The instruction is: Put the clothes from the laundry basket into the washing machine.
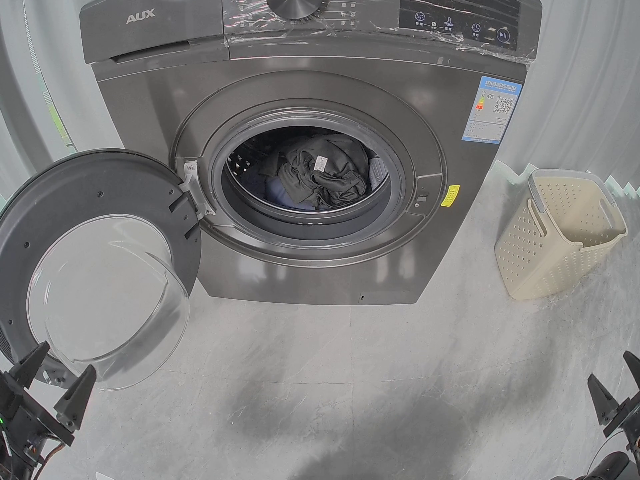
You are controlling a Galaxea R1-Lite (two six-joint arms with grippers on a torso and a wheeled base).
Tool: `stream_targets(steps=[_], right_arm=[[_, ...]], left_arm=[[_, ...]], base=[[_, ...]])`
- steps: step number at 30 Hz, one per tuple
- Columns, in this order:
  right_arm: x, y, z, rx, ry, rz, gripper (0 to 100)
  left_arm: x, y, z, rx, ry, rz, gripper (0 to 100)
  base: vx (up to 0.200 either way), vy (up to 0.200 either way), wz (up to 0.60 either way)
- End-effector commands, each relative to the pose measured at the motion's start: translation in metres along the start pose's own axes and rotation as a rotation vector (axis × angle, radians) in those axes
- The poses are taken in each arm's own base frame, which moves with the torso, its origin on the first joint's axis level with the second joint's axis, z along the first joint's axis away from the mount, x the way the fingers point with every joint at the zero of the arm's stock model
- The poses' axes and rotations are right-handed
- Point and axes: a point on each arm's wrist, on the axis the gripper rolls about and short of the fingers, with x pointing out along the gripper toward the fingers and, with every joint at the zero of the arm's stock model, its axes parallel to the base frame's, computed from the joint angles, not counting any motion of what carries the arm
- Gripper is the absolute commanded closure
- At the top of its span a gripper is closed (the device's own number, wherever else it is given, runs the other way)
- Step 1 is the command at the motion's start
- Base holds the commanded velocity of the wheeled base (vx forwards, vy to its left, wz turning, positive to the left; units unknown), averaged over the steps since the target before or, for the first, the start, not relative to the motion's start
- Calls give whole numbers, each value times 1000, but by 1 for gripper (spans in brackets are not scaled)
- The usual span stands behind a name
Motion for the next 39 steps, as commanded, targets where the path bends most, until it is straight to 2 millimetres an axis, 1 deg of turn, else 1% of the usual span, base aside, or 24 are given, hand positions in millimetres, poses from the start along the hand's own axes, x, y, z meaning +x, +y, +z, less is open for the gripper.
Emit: stream_targets(steps=[1,4,6,7,10,13,15,18,20,22,25,28,32,39], right_arm=[[-28,-2,-28,15,-73,-21,0],[-27,-3,-30,14,-55,-35,0],[-28,-3,-30,2,-55,-54,0],[-28,-3,-30,-3,-54,-65,0],[-28,-3,-30,-43,-54,-121,0],[-31,0,-31,-50,-90,-189,0],[-34,0,-33,-60,-119,-153,0],[-34,0,-34,-59,-112,-164,0],[-34,0,-34,-58,-106,-159,0],[-35,0,-34,-59,-98,-135,0],[-34,3,-39,-10,-53,-19,0],[-34,2,-40,13,-44,-74,0],[-34,2,-40,-12,-46,-71,0],[-34,2,-40,-18,-46,-48,0]], left_arm=[[-40,8,-19,-10,-117,172,0],[-51,7,-32,9,-123,233,0],[-58,4,-41,48,-126,238,0],[-58,4,-45,72,-99,238,0],[-58,5,-49,67,-50,255,0],[-58,5,-50,67,-36,262,0],[-58,6,-51,83,-29,280,0],[-59,7,-53,93,-21,303,0],[-62,6,-55,70,-43,250,0],[-62,5,-60,90,-8,184,0],[-62,5,-59,87,-8,163,0],[-62,5,-60,96,-6,164,0],[-62,5,-60,95,-6,164,0],[-62,5,-60,82,-7,163,0]], base=[[-200,0,0],[-67,0,0],[0,0,0],[0,0,0],[0,0,0],[0,0,0],[0,0,0],[0,0,0],[0,0,0],[0,0,0],[0,0,0],[0,0,0],[0,0,0],[0,200,0]])
